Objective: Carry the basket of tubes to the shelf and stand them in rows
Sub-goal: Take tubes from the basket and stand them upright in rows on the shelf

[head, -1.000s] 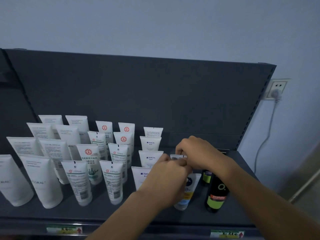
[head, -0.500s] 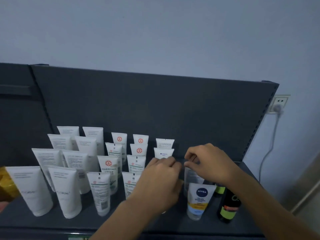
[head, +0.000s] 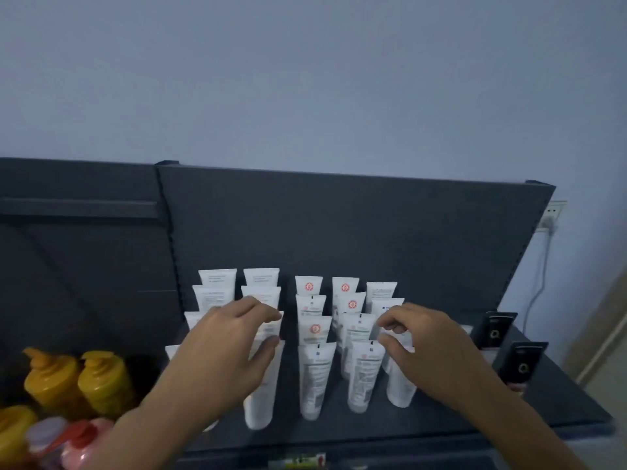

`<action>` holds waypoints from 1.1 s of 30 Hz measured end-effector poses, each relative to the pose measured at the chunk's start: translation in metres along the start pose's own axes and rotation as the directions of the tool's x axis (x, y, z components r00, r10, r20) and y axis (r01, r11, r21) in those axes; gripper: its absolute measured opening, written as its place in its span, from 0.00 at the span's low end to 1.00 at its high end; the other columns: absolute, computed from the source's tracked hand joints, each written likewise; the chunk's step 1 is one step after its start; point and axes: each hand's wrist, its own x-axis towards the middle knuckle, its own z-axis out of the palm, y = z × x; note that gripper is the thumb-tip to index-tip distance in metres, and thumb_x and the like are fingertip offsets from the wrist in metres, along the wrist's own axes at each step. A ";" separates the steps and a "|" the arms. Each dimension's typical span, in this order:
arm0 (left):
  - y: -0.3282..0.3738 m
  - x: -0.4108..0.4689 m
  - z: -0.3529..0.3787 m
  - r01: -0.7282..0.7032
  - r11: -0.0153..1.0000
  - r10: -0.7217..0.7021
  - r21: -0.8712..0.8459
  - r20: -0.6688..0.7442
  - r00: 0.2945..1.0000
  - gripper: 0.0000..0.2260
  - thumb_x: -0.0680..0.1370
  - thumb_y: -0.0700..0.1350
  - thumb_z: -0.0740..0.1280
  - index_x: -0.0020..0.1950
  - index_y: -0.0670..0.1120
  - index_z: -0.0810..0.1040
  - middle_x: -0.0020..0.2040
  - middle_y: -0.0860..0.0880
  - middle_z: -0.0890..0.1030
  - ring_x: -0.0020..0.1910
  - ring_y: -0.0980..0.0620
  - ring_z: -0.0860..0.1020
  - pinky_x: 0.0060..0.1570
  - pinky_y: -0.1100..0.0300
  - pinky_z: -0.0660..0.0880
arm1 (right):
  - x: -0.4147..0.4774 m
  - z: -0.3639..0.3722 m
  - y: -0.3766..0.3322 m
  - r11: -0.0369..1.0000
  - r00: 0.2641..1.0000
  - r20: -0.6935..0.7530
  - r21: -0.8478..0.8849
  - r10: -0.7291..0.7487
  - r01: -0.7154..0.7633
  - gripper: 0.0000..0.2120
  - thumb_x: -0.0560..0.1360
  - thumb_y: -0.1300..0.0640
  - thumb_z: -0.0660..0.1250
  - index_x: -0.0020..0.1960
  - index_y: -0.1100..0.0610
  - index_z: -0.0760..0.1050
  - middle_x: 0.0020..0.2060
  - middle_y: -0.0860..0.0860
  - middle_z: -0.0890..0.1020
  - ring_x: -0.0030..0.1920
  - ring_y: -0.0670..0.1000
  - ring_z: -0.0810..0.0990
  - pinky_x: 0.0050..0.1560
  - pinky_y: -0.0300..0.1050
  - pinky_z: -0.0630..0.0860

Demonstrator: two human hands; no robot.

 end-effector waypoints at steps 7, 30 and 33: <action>-0.087 -0.043 -0.025 0.072 0.995 -0.076 0.062 0.056 0.996 0.13 0.76 0.54 0.68 0.60 0.57 0.78 0.55 0.63 0.77 0.51 0.58 0.77 0.52 0.61 0.75 | -0.003 0.042 -0.080 0.998 0.998 0.042 0.040 -0.043 0.042 0.08 0.76 0.48 0.69 0.55 0.44 0.79 0.49 0.36 0.81 0.51 0.39 0.78 0.54 0.40 0.76; -0.109 -0.016 0.031 -0.025 0.950 -0.096 0.310 0.371 0.923 0.20 0.74 0.40 0.70 0.62 0.51 0.67 0.59 0.51 0.79 0.52 0.46 0.79 0.46 0.55 0.78 | 0.065 0.129 -0.132 0.944 0.868 0.452 -0.141 -0.206 0.298 0.17 0.72 0.53 0.76 0.52 0.55 0.70 0.45 0.52 0.81 0.46 0.57 0.80 0.44 0.53 0.78; -0.115 -0.016 0.034 -0.041 0.952 -0.074 0.302 0.359 0.931 0.20 0.73 0.39 0.70 0.61 0.52 0.68 0.58 0.51 0.79 0.52 0.47 0.79 0.46 0.54 0.79 | 0.067 0.132 -0.132 0.947 0.871 0.445 -0.129 -0.209 0.294 0.17 0.72 0.55 0.76 0.52 0.55 0.69 0.44 0.52 0.81 0.45 0.57 0.81 0.44 0.54 0.78</action>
